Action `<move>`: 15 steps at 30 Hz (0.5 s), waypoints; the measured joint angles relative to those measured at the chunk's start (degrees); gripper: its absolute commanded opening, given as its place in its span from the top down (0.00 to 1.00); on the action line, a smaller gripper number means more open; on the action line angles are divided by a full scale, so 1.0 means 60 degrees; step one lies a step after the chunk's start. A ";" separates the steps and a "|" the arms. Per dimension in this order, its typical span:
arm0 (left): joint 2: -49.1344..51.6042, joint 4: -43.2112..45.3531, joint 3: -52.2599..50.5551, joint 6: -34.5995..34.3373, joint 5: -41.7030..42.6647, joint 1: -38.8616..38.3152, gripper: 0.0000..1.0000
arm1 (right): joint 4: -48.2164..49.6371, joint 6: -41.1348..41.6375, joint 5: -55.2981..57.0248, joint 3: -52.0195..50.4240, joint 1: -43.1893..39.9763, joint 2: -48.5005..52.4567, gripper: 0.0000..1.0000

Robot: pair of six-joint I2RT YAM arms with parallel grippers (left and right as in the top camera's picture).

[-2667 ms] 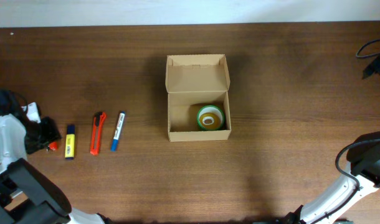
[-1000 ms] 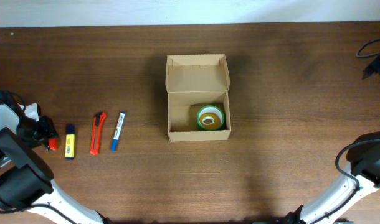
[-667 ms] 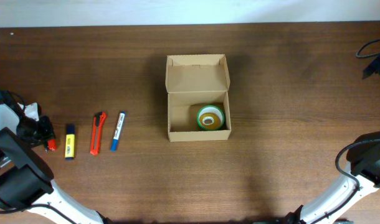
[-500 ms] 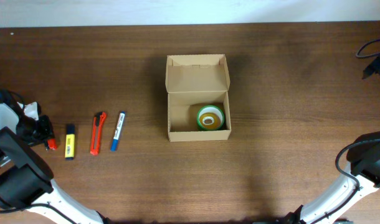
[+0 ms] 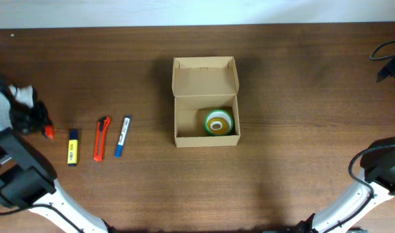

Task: Pack container
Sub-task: 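Lower the left gripper onto the red stapler and grasp it, then carry the red stapler with the left gripper over the box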

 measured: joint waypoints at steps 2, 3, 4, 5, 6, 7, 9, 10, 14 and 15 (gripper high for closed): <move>0.0000 -0.0517 0.1071 0.0000 0.0047 -0.0393 0.98 | 0.0000 0.0000 -0.0004 0.0000 0.0000 0.0000 0.01; 0.0000 -0.0750 0.1585 0.0000 0.0080 -0.0619 0.98 | 0.0000 0.0004 -0.0004 0.0000 0.0000 0.0000 0.01; 0.0000 -0.1038 0.2127 0.0022 0.0102 -0.0867 0.98 | 0.0000 -0.0004 -0.0004 0.0000 0.0000 0.0000 0.01; 0.0000 -0.1304 0.2656 0.0051 0.0127 -0.1137 0.98 | 0.0000 0.0000 -0.0004 0.0000 0.0000 0.0000 0.01; 0.0000 -0.1541 0.3122 0.0117 0.0149 -0.1384 0.98 | 0.0000 0.0004 0.0000 0.0000 0.0000 0.0000 0.01; 0.0000 -0.1898 0.3785 0.0270 0.0193 -0.1759 0.98 | 0.0000 0.0000 0.0000 0.0000 0.0000 0.0000 0.01; 0.0000 -0.2473 0.4849 0.0630 0.0313 -0.2379 0.99 | 0.0004 0.0000 -0.0004 0.0000 0.0000 0.0000 0.01; 0.0000 -0.2688 0.5308 0.0834 0.0397 -0.2677 0.98 | 0.0000 0.0000 -0.0004 0.0000 0.0000 0.0000 0.01; 0.0000 -0.3384 0.7257 0.1847 0.0619 -0.4258 0.98 | 0.0000 -0.0004 -0.0004 0.0000 0.0000 0.0000 0.01; 0.0000 -0.3559 0.7686 0.2160 0.0667 -0.4787 0.98 | 0.0000 0.0000 0.0000 0.0000 0.0000 0.0000 0.01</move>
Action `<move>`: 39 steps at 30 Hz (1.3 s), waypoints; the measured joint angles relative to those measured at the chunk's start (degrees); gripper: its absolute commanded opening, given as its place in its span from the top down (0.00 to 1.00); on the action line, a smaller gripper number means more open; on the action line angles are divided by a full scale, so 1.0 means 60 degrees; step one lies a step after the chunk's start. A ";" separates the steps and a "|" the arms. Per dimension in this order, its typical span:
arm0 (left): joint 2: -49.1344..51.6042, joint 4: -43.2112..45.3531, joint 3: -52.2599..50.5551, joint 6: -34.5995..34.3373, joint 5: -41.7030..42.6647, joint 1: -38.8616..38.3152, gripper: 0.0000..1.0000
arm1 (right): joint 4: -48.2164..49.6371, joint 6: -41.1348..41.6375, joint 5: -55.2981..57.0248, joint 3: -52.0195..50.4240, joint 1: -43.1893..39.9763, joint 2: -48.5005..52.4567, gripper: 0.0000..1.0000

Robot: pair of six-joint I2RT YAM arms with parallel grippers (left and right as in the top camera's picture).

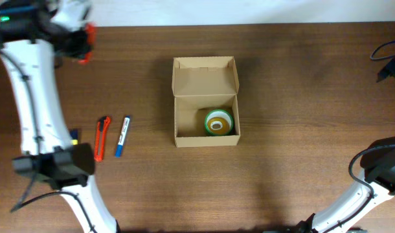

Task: Pack container
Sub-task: 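Carry the red stapler with the left gripper over the box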

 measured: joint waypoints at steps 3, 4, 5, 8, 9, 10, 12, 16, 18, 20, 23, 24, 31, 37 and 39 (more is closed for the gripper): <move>0.0000 -0.0404 0.0750 0.0743 0.0029 -0.1450 0.99 | 0.0000 0.0000 -0.0004 0.0000 0.0000 0.0000 0.01; 0.0000 -0.0561 0.0838 0.0984 0.0047 -0.1876 0.99 | 0.0000 0.0000 0.0000 0.0000 0.0000 0.0000 0.01; 0.0000 -0.0739 0.0878 0.1231 0.0062 -0.2306 0.98 | 0.0000 -0.0004 -0.0004 0.0000 0.0000 0.0000 0.01; 0.0000 -0.1093 0.0878 0.1781 0.0084 -0.3421 0.98 | 0.0000 -0.0004 -0.0004 0.0004 0.0000 0.0000 0.01; 0.0000 -0.1107 0.0878 0.1902 0.0084 -0.3730 0.99 | 0.0000 -0.0004 -0.0004 0.0000 0.0000 0.0000 0.00; 0.0000 -0.1129 0.0882 0.2007 0.0084 -0.4047 0.99 | 0.0000 -0.0004 -0.0004 0.0000 0.0000 0.0000 0.01; 0.0000 -0.1191 0.0882 0.2095 0.0087 -0.4517 0.98 | 0.0000 -0.0004 -0.0004 0.0000 0.0000 0.0000 0.01; 0.0000 -0.1155 0.0863 0.1606 0.0015 -0.5125 0.98 | 0.0000 -0.0004 -0.0004 0.0000 0.0000 0.0000 0.01; 0.0000 -0.1042 0.0805 0.1129 -0.0157 -0.5319 0.98 | 0.0000 0.0000 -0.0004 0.0000 0.0000 0.0000 0.01; 0.0000 -0.1009 0.0685 0.0539 -0.0455 -0.5512 0.98 | 0.0000 -0.0007 0.0000 0.0000 0.0000 0.0000 0.01; 0.0000 -0.1060 0.0535 -0.0758 -0.1282 -0.5829 0.98 | 0.0000 -0.0004 -0.0004 0.0000 0.0000 0.0000 0.01; 0.0000 -0.1155 0.0510 -0.1286 -0.1628 -0.5938 0.98 | 0.0000 0.0000 0.0000 0.0000 0.0000 0.0000 0.01; 0.0000 -0.1545 0.0466 -0.5308 -0.3679 -0.6685 0.98 | 0.0000 -0.0004 0.0000 0.0000 0.0000 0.0000 0.01; 0.0000 -0.1534 -0.0135 -0.7952 -0.4732 -0.7096 0.98 | 0.0000 0.0000 -0.0004 0.0000 0.0000 0.0000 0.01; 0.0000 -0.1472 -0.0681 -0.8437 -0.4867 -0.7114 0.98 | 0.0000 -0.0004 -0.0004 0.0000 0.0000 0.0000 0.01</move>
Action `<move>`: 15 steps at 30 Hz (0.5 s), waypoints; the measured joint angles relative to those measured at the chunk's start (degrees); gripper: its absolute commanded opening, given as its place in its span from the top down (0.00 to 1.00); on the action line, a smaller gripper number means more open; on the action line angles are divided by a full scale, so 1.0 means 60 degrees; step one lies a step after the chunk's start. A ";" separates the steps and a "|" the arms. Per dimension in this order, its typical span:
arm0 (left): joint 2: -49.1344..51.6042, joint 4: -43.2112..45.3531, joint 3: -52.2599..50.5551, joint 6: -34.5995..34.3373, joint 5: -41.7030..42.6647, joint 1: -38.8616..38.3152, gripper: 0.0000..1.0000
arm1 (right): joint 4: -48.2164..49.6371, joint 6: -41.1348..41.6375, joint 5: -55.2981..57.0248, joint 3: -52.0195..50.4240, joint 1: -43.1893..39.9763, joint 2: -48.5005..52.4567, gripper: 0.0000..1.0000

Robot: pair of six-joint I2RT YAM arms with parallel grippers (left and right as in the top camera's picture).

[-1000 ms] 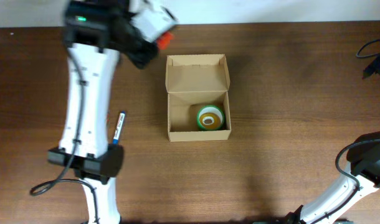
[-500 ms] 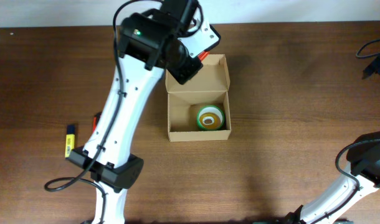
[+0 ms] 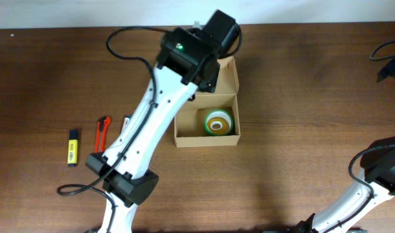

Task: Pack container
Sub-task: 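Carry the red stapler with the left gripper over the box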

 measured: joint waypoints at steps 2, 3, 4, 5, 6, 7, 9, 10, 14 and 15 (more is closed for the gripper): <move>0.0000 0.0189 -0.0688 -0.0324 -0.0106 0.0000 0.98 | 0.0000 0.0004 0.0000 0.0000 0.0000 0.0000 0.01; 0.0000 0.0317 -0.1013 -0.0441 -0.0146 0.0000 0.98 | 0.0000 0.0004 0.0000 0.0000 0.0000 0.0000 0.01; 0.0000 0.0470 -0.1348 -0.0535 -0.0171 0.0000 0.98 | 0.0004 0.0004 0.0004 0.0000 0.0000 0.0000 0.01; 0.0000 0.0623 -0.1694 -0.0612 -0.0197 0.0000 0.98 | 0.0000 0.0007 0.0004 0.0004 0.0000 0.0000 0.01; 0.0000 0.0750 -0.1934 -0.0663 -0.0208 0.0000 0.98 | 0.0000 -0.0004 0.0000 0.0000 0.0000 0.0000 0.01; 0.0000 0.0878 -0.2186 -0.0718 -0.0208 -0.0004 0.98 | 0.0000 0.0004 0.0000 0.0000 0.0000 0.0000 0.01; 0.0000 0.1093 -0.2601 -0.0780 -0.0200 -0.0022 0.98 | 0.0000 0.0000 0.0000 0.0000 0.0000 0.0000 0.01; 0.0000 0.1191 -0.2765 -0.0798 -0.0178 -0.0029 0.99 | 0.0000 0.0004 0.0004 0.0000 0.0000 0.0000 0.01; 0.0000 0.1548 -0.3129 -0.0838 0.0098 -0.0036 0.98 | 0.0000 -0.0004 0.0004 0.0000 0.0000 0.0000 0.01; 0.0000 0.1566 -0.3166 -0.0845 0.0146 -0.0036 0.98 | 0.0000 0.0004 0.0004 0.0000 0.0000 0.0000 0.01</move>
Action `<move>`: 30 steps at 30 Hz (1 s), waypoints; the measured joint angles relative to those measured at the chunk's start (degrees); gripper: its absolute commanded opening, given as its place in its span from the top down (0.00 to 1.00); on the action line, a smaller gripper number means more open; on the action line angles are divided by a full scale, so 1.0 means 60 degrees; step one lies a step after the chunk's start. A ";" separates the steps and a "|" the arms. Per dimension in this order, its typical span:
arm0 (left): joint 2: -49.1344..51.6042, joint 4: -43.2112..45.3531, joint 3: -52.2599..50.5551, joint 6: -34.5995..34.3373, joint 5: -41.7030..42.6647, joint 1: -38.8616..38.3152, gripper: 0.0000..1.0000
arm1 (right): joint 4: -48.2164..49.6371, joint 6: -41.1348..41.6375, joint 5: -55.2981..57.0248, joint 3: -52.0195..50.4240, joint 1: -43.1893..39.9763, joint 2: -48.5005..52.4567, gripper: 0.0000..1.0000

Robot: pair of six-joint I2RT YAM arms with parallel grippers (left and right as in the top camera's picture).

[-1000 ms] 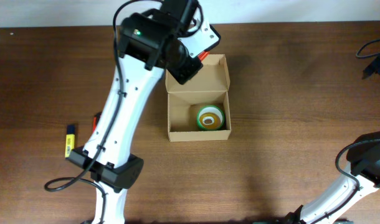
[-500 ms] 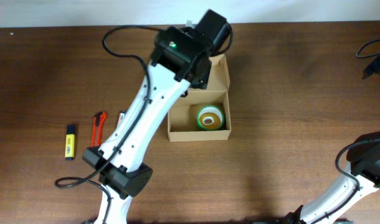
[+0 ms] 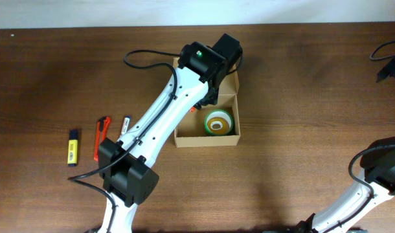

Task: Pack container
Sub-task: 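Carry the red stapler with the left gripper over the box, then lower the stapler into the box beside the tape and open the left gripper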

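Note:
An open cardboard box (image 3: 207,140) stands mid-table with a green and yellow tape roll (image 3: 218,122) in its right half. My left arm reaches over the box, its wrist (image 3: 210,59) covering the lid and the box's back left. A small red bit (image 3: 195,106) shows at the arm's edge inside the box; the fingers are hidden beneath the wrist. My right arm (image 3: 384,169) is folded at the right edge. A dark part of it (image 3: 392,65) shows at the far right; its fingers cannot be made out.
Left of the box lie a yellow highlighter (image 3: 72,147), an orange-red utility knife (image 3: 101,137) and a blue marker (image 3: 126,122), the marker partly behind my left arm. A black cable (image 3: 146,55) loops off the left arm.
My left wrist has shifted a little to the right and toward the box's inside. A small red bit now shows under the arm inside the box. The right arm has not moved.
My left gripper was at the table's far left edge with a small red thing at its tip. Then it was up at the back left corner, still with the red thing. Then it was over the box's lid, and now over the box's inside.

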 measured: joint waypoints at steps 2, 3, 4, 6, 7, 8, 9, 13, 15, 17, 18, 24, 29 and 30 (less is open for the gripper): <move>0.0000 0.0025 -0.0025 -0.0007 0.0138 0.0000 0.98 | 0.0000 0.0000 0.0000 0.0000 0.0000 0.0000 0.01; 0.0000 0.0058 -0.0025 -0.0029 0.0248 0.0000 0.98 | 0.0000 0.0000 0.0000 0.0000 0.0000 0.0000 0.01; 0.0000 0.0098 -0.0025 -0.0066 0.0361 0.0000 0.98 | 0.0000 0.0000 -0.0004 0.0000 0.0000 0.0000 0.01; 0.0000 0.0131 -0.0040 -0.0182 0.0557 0.0000 0.98 | 0.0000 0.0000 -0.0004 0.0000 0.0000 0.0000 0.01; 0.0000 0.0131 -0.0066 -0.0237 0.0616 0.0000 0.98 | 0.0000 0.0000 -0.0004 0.0000 0.0000 0.0000 0.01; 0.0000 0.0120 -0.0084 -0.0321 0.0681 0.0000 0.98 | 0.0000 -0.0004 -0.0004 0.0000 0.0000 0.0000 0.01; 0.0000 0.0124 -0.0117 -0.0408 0.0747 0.0000 0.98 | 0.0000 -0.0004 0.0000 0.0000 0.0000 0.0000 0.01; 0.0000 0.0084 -0.0277 -0.0809 0.1035 0.0000 0.98 | 0.0000 -0.0007 -0.0004 0.0000 0.0000 0.0000 0.01; 0.0000 0.0040 -0.0390 -0.0965 0.1191 0.0000 0.98 | 0.0000 -0.0004 0.0000 0.0000 0.0000 0.0000 0.01; 0.0000 -0.0044 -0.0561 -0.1144 0.1286 0.0000 0.98 | 0.0000 0.0000 0.0000 0.0000 0.0000 0.0000 0.01; 0.0000 -0.0095 -0.0648 -0.1213 0.1330 0.0000 0.98 | 0.0000 -0.0004 0.0000 0.0000 0.0000 0.0000 0.01; 0.0000 -0.0178 -0.0965 -0.1402 0.1519 0.0000 0.98 | 0.0000 0.0000 -0.0004 0.0000 0.0000 0.0000 0.01; 0.0000 -0.0168 -0.1246 -0.1435 0.1570 0.0000 0.98 | 0.0000 0.0000 0.0000 0.0000 0.0000 0.0000 0.01; 0.0000 -0.0168 -0.1337 -0.1435 0.1581 0.0000 0.98 | 0.0000 -0.0004 -0.0004 0.0000 0.0000 0.0000 0.01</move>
